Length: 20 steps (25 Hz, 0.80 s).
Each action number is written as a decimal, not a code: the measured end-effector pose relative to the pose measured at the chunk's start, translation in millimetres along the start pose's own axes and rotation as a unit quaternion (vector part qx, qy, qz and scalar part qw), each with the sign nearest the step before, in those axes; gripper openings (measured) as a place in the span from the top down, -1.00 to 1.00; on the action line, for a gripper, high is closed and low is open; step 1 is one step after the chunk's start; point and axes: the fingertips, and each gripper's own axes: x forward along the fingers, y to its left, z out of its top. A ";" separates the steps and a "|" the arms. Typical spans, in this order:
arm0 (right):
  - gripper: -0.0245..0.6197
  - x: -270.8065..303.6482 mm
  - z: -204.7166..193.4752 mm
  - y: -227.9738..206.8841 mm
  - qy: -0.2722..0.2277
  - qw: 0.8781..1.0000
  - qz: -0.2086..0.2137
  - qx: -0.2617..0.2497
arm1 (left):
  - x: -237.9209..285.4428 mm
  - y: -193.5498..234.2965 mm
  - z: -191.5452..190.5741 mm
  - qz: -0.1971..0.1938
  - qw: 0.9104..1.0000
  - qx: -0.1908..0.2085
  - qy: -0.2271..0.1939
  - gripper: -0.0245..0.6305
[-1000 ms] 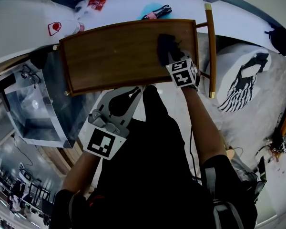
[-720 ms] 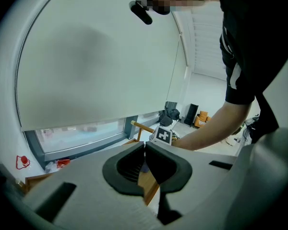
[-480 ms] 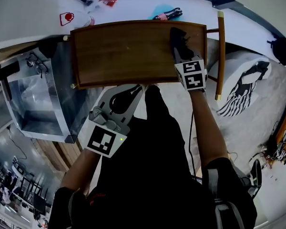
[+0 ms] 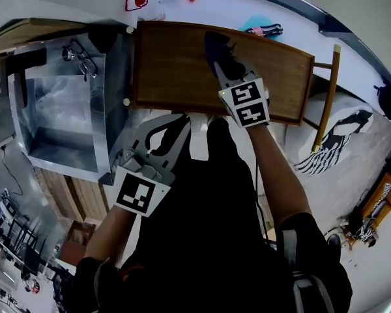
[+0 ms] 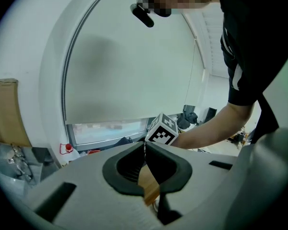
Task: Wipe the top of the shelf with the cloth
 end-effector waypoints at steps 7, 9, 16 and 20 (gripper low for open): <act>0.80 48.8 38.7 101.6 0.002 0.996 0.080 -0.039 | -50.1 39.0 -13.5 0.043 0.999 -0.017 -0.003 0.84; 0.80 58.7 45.3 126.3 0.005 0.994 0.098 -0.056 | -62.0 48.2 -17.0 0.053 0.998 -0.019 -0.004 0.84; 0.80 84.5 40.8 188.9 0.025 0.986 0.143 -0.082 | -91.6 66.3 -34.9 0.077 0.996 -0.040 -0.004 0.84; 0.80 91.1 27.6 202.5 0.041 0.984 0.151 -0.082 | -99.1 67.6 -40.3 0.080 0.996 -0.043 -0.007 0.84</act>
